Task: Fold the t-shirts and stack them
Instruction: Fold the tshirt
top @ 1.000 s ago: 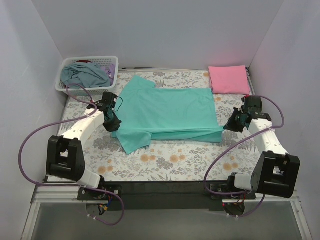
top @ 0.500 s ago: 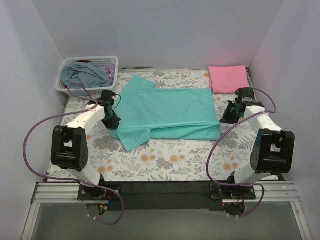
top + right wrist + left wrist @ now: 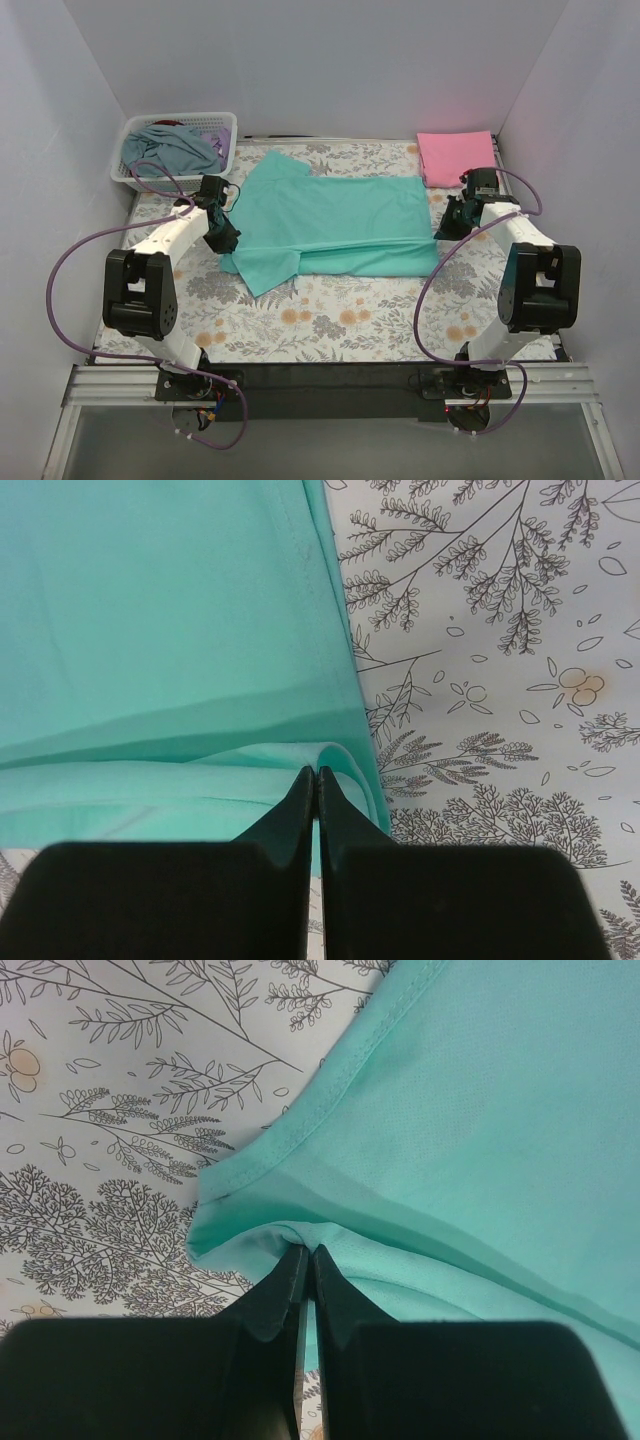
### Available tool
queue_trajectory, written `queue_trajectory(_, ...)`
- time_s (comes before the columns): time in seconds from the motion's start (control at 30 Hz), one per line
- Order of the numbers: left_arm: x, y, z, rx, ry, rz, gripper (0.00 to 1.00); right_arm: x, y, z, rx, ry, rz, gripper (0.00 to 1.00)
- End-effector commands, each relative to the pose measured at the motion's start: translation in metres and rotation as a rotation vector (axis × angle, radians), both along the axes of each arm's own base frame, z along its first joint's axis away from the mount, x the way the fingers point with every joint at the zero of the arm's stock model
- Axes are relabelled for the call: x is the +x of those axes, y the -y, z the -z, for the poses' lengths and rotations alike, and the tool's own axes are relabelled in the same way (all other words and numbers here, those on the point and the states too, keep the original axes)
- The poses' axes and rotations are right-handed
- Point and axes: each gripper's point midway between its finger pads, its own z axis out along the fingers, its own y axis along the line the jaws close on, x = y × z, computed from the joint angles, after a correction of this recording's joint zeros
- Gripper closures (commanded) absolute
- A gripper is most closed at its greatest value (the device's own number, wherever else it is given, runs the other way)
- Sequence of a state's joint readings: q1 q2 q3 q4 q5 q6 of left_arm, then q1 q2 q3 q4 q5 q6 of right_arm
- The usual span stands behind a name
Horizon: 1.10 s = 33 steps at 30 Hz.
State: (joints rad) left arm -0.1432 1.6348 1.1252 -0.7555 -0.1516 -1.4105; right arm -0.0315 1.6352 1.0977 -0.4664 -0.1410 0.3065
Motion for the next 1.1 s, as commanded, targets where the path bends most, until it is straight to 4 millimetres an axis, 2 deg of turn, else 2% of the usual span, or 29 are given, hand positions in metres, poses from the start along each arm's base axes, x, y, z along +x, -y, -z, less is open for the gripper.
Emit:
queue_trajectory(0.0, 0.012, -0.010, -0.021, 0.030, 0.070, -0.010, 1.00, 0.016, 0.004, -0.021, -0.029, 0.090, -0.009, 0.99)
queue_trajectory(0.1, 0.013, -0.010, -0.017, 0.028, 0.060, -0.013, 1.00, 0.018, 0.003, -0.019, -0.023, 0.083, -0.009, 0.99)
queue_trajectory(0.3, 0.017, -0.014, -0.002, 0.051, 0.037, -0.020, 0.99, 0.018, 0.007, -0.003, -0.042, 0.042, 0.005, 0.99)
queue_trajectory(0.5, 0.022, -0.013, 0.005, 0.053, 0.032, -0.016, 0.98, 0.020, 0.011, 0.000, -0.058, 0.042, 0.023, 0.99)
queue_trajectory(0.6, 0.025, -0.013, 0.003, 0.054, 0.038, -0.016, 0.98, 0.022, 0.010, 0.000, -0.053, 0.045, 0.021, 0.99)
queue_trajectory(0.87, 0.031, -0.015, -0.024, 0.064, 0.096, 0.001, 0.98, 0.015, 0.013, -0.011, -0.071, 0.076, 0.034, 0.99)
queue_trajectory(0.97, 0.030, -0.016, -0.027, 0.070, 0.105, -0.001, 0.98, 0.007, 0.016, -0.015, -0.082, 0.087, 0.048, 0.99)
queue_trajectory(1.07, 0.031, -0.017, -0.023, 0.075, 0.104, 0.005, 0.98, 0.010, 0.018, -0.018, -0.093, 0.102, 0.055, 0.99)
